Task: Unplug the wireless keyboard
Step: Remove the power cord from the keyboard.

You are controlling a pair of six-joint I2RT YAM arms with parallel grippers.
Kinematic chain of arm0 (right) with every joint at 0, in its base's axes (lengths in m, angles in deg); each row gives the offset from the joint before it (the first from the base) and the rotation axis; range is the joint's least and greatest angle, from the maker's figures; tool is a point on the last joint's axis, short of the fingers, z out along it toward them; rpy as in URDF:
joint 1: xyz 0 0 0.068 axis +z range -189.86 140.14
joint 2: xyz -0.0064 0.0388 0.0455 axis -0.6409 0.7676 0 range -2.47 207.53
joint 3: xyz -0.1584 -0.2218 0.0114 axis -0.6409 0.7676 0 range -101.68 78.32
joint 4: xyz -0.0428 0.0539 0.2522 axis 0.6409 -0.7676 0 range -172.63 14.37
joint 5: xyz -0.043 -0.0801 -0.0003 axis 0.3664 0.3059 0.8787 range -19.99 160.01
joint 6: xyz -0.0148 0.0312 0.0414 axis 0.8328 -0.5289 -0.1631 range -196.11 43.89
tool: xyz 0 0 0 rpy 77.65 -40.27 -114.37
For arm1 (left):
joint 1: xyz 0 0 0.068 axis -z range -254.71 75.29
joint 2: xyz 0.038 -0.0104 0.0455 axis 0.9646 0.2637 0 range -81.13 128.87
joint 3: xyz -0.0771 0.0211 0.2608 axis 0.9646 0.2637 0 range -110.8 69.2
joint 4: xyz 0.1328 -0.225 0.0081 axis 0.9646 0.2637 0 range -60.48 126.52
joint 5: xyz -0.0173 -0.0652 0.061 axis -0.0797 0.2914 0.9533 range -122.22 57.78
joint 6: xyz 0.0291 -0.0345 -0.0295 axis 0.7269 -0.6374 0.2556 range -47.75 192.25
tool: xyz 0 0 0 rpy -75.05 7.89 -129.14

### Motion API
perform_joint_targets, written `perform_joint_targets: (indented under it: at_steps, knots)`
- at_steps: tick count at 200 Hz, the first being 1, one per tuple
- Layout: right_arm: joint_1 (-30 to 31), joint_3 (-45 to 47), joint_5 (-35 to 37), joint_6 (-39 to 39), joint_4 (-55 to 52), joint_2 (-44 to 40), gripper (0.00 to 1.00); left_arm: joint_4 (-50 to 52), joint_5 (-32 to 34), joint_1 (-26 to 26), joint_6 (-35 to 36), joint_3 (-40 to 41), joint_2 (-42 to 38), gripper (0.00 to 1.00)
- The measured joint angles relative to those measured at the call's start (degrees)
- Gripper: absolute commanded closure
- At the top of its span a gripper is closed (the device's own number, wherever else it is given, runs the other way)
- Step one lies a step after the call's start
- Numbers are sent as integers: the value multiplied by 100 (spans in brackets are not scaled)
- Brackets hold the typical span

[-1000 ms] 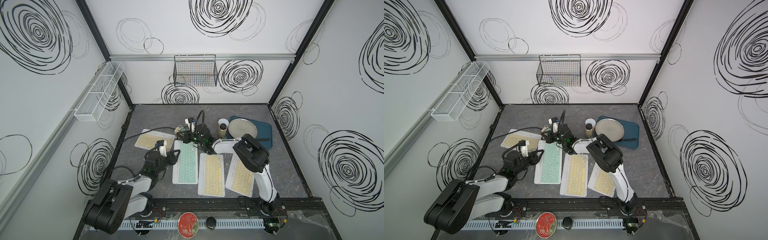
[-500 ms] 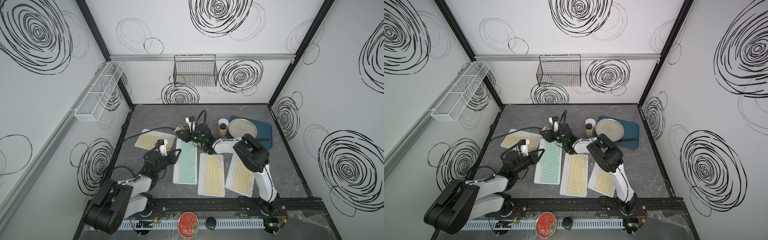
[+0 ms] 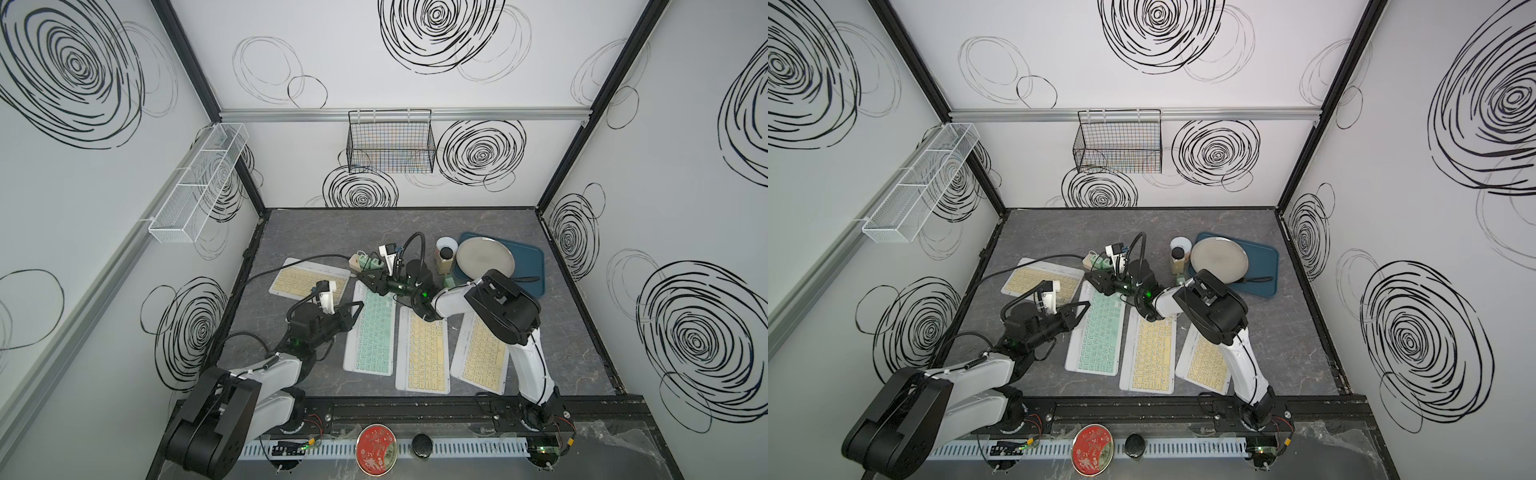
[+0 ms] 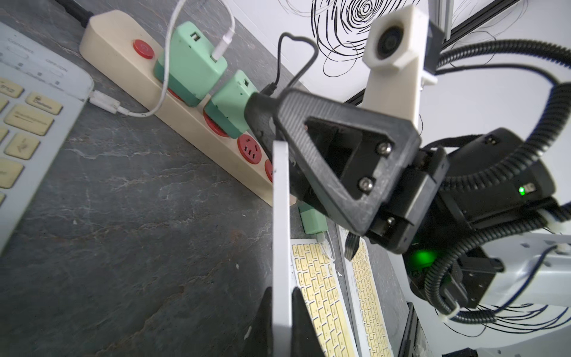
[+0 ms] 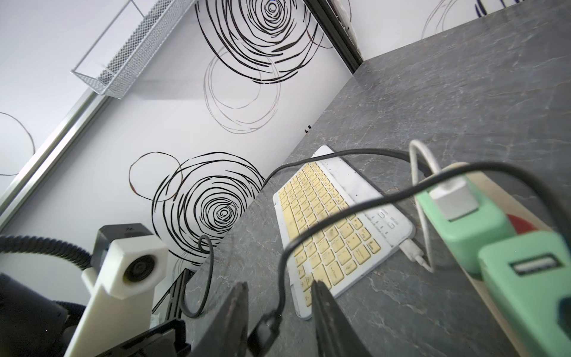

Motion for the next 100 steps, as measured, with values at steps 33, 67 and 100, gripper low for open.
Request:
perform_joint_targets:
  at_steps: [33,67,100]
  knots:
    - [0,164,-278,-129,549,0,66,-107,-20,-26,0,0,0,100]
    - [-15,173,-341,-151,656,0,68,-162,-55,-26,7,0,0,100]
    - [-28,105,-376,-164,649,2,76,-232,-81,-26,15,0,0,100]
